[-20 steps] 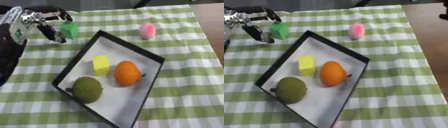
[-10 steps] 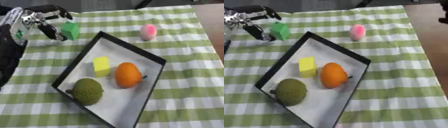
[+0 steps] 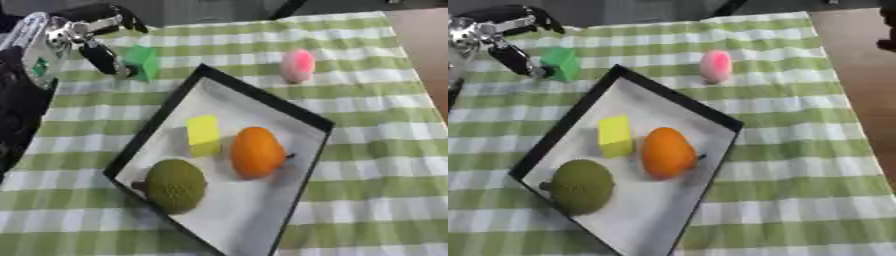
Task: Pick up objects on the table and place them in the box.
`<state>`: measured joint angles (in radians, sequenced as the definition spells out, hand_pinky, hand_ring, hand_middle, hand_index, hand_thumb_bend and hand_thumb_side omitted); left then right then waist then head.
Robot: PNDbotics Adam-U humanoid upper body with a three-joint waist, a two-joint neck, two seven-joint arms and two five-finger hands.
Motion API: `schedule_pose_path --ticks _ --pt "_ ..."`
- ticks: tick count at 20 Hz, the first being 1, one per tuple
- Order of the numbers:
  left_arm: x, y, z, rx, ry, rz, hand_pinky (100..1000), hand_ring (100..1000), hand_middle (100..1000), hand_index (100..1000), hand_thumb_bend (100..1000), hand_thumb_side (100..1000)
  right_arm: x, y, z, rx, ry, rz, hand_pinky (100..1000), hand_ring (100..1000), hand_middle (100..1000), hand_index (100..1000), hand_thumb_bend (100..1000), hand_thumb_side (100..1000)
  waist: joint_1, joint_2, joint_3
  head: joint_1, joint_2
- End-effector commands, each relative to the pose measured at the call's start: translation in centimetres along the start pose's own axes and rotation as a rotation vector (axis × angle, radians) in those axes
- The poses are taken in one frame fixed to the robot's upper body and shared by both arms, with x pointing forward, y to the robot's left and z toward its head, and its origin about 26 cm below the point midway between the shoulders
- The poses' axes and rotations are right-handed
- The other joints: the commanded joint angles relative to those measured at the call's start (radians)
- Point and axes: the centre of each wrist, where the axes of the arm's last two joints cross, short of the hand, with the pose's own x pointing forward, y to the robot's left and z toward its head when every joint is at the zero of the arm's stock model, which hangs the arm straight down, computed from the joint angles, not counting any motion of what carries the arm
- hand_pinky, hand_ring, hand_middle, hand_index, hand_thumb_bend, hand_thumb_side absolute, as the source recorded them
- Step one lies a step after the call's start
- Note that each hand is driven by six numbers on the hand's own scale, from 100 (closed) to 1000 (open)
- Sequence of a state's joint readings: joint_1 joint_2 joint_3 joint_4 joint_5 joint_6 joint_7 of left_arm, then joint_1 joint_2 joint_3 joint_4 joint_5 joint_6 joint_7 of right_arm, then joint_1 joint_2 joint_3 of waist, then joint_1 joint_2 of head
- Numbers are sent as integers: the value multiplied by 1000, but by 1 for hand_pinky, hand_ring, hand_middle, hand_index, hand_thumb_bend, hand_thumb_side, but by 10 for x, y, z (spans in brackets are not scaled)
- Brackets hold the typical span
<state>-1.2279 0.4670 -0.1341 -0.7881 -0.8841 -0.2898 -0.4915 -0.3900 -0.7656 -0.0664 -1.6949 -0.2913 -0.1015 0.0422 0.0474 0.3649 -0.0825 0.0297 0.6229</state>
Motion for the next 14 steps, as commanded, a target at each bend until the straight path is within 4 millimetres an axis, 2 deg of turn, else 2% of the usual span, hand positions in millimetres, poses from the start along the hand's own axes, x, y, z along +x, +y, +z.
schedule_pose_path --ticks 1,14 --pt "-6 18 7 36 18 -19 855 885 825 853 461 100 9 -7 -6 3 -29 32 898 1000 894 903 100 643 11 -1 -6 12 -21" --pt "-12 9 7 -38 49 -12 862 898 837 850 485 100 10 -6 -7 3 -35 37 897 1000 892 901 100 651 18 26 -28 26 -42"
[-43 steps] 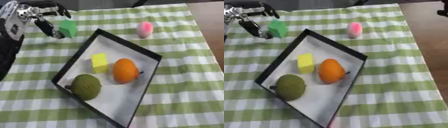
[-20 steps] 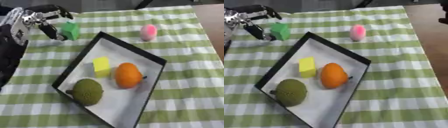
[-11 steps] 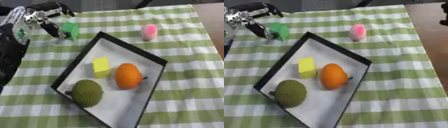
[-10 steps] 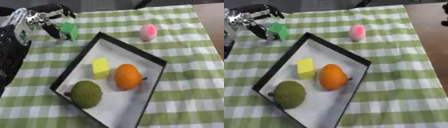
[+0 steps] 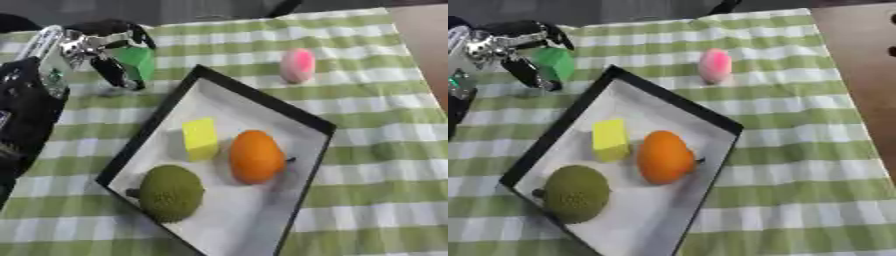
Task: Pick up objects on the table and place them in the box.
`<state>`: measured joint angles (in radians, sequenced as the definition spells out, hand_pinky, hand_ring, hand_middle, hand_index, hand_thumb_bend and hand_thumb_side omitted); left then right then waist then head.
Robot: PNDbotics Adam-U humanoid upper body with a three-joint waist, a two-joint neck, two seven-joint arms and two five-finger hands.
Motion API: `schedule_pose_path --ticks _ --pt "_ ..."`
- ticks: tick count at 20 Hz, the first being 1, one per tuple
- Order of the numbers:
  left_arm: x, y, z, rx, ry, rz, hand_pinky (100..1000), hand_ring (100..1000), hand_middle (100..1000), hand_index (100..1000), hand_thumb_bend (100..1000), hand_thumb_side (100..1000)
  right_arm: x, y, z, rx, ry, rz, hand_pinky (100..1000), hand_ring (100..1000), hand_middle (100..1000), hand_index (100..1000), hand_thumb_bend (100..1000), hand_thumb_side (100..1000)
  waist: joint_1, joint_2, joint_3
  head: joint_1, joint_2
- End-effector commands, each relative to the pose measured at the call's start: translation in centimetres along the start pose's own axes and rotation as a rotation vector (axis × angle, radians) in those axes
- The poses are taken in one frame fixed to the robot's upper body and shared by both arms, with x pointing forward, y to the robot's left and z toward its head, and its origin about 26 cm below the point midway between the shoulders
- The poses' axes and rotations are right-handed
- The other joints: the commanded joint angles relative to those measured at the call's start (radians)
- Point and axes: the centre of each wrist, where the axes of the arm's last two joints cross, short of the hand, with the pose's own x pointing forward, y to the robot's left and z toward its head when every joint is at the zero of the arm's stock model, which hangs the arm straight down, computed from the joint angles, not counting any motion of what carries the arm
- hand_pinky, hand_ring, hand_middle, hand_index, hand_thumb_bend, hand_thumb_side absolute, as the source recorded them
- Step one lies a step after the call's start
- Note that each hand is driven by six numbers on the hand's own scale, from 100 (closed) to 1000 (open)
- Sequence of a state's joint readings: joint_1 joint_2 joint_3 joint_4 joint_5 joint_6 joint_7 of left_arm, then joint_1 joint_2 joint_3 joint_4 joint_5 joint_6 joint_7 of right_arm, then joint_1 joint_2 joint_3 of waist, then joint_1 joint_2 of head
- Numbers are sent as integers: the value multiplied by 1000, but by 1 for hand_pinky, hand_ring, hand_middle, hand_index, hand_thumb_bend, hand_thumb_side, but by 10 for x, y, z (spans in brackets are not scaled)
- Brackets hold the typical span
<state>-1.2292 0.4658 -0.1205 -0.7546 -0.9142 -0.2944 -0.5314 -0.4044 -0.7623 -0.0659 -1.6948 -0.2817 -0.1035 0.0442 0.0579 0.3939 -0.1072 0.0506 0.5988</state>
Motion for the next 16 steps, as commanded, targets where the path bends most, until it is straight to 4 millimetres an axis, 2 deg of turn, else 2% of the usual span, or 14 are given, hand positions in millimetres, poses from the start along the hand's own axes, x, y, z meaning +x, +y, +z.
schedule_pose_path --ticks 1,16 --pt "-7 14 8 24 27 -10 861 898 837 850 484 100 7 -6 -4 3 -19 31 897 1000 892 900 100 652 8 -1 -5 6 -20" --pt "-10 20 12 98 54 -15 836 868 830 840 474 100 2 -3 -1 23 4 50 897 1000 890 899 100 658 9 5 -2 9 -20"
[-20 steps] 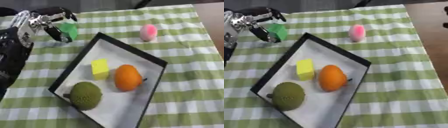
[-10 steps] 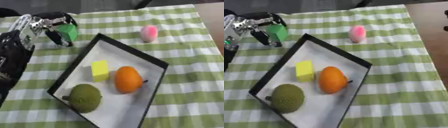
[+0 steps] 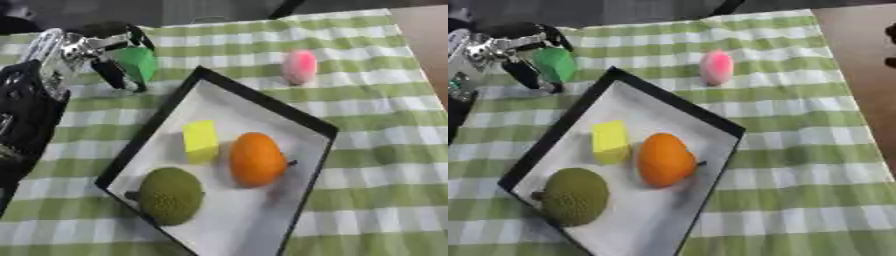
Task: Pick up objects on the table and place them in the box.
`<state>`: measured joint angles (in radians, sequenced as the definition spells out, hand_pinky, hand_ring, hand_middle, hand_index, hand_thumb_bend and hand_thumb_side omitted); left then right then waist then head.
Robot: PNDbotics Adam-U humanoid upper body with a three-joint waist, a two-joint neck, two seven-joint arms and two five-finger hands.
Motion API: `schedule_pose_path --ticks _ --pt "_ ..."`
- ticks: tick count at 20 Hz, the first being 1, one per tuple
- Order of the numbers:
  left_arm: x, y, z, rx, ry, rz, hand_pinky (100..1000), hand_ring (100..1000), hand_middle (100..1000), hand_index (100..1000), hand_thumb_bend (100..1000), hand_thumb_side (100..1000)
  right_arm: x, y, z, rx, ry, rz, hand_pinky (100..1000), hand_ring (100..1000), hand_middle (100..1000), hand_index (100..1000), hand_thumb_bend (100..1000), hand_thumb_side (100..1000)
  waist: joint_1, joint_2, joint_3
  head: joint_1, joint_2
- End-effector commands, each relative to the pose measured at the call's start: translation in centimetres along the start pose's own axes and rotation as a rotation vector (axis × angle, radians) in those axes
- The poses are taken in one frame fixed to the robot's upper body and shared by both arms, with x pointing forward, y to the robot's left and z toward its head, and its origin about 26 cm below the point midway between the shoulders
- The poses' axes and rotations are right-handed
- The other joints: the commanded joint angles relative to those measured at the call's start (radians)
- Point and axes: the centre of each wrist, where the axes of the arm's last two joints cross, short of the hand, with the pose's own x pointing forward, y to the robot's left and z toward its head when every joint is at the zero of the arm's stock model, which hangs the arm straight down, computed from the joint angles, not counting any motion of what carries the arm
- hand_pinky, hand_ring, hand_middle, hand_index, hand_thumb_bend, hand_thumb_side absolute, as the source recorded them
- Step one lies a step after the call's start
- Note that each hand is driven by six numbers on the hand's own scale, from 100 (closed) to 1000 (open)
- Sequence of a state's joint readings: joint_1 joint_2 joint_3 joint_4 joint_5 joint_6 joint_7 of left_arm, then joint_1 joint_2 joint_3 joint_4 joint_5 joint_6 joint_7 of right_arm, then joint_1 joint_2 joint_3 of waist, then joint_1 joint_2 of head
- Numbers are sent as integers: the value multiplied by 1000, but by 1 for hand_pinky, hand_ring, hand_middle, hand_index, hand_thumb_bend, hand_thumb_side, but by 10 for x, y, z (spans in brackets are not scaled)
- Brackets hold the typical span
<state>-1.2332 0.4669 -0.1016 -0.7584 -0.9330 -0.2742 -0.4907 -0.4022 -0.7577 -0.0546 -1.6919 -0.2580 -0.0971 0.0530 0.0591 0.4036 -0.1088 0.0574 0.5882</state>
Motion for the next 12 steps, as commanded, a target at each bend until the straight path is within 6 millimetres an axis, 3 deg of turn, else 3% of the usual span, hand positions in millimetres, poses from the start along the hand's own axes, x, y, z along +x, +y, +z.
schedule_pose_path --ticks 1,12 --pt "-8 16 9 43 27 -20 835 868 829 840 473 100 4 -7 -1 3 -10 34 898 1000 890 899 100 658 8 -4 0 2 -10" --pt "-13 8 8 -13 62 -15 769 777 795 815 416 100 4 -7 -1 4 -12 36 898 1000 889 899 100 657 8 1 -2 2 -13"
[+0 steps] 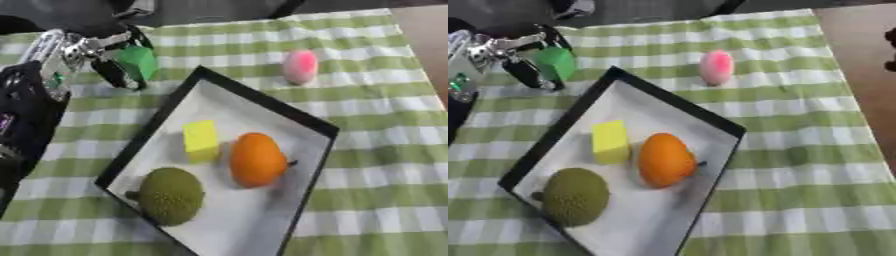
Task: Pick up objects on the table and place them in the box.
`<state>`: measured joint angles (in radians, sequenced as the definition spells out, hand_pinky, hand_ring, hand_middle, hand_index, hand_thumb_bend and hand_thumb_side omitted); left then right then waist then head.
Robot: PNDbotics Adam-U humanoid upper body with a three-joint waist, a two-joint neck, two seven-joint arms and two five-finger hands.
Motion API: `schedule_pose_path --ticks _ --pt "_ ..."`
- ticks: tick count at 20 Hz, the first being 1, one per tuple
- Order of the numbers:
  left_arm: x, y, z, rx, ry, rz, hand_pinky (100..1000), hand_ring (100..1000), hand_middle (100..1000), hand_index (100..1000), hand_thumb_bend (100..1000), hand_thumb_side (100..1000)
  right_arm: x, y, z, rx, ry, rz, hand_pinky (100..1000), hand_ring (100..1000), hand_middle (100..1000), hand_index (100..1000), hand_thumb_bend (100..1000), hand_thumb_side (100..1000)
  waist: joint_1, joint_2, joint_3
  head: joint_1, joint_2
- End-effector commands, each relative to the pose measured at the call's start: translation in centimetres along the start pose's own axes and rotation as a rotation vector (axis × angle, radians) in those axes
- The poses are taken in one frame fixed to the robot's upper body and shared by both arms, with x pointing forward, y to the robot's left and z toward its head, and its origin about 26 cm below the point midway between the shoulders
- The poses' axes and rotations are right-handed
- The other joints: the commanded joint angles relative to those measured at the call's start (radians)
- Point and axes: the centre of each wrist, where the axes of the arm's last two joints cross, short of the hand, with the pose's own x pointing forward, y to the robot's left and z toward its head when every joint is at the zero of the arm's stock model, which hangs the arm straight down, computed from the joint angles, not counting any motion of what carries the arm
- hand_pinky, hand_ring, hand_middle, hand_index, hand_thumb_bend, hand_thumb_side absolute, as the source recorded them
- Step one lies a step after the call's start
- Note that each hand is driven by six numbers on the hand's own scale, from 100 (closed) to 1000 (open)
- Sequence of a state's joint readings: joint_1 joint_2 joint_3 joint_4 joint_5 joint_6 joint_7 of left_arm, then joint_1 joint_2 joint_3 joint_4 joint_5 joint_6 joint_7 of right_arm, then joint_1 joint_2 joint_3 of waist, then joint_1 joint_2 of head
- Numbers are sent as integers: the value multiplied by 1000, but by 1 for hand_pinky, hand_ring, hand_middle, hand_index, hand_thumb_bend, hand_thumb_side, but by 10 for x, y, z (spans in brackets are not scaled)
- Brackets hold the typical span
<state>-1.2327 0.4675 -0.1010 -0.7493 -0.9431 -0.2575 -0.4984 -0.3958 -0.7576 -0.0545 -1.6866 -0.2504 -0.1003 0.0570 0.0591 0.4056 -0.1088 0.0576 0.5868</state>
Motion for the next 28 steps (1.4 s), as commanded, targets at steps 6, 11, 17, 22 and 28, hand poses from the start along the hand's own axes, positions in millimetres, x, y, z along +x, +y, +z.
schedule_pose_path --ticks 6,11,17,22,28 --pt "-12 10 9 -6 47 -17 726 711 772 801 374 100 6 -7 -3 3 -16 32 899 1000 890 900 100 660 8 0 -1 1 -10" --pt "-12 11 9 16 44 -15 701 666 738 787 352 100 5 -7 -3 6 -14 35 900 1000 890 900 100 658 9 -3 -1 -1 -8" --pt "-10 14 10 71 24 -26 682 638 717 774 339 100 5 -8 -2 8 -14 35 900 1000 890 900 100 648 8 -18 4 -6 3" --pt "-5 19 11 107 -11 -29 682 638 714 769 330 100 3 -10 0 9 -3 33 900 1000 890 900 100 640 6 -43 16 -17 28" --pt "1 23 11 109 -51 -38 679 635 715 771 350 100 1 -11 3 13 4 25 901 1000 889 901 100 626 4 -81 28 -29 57"
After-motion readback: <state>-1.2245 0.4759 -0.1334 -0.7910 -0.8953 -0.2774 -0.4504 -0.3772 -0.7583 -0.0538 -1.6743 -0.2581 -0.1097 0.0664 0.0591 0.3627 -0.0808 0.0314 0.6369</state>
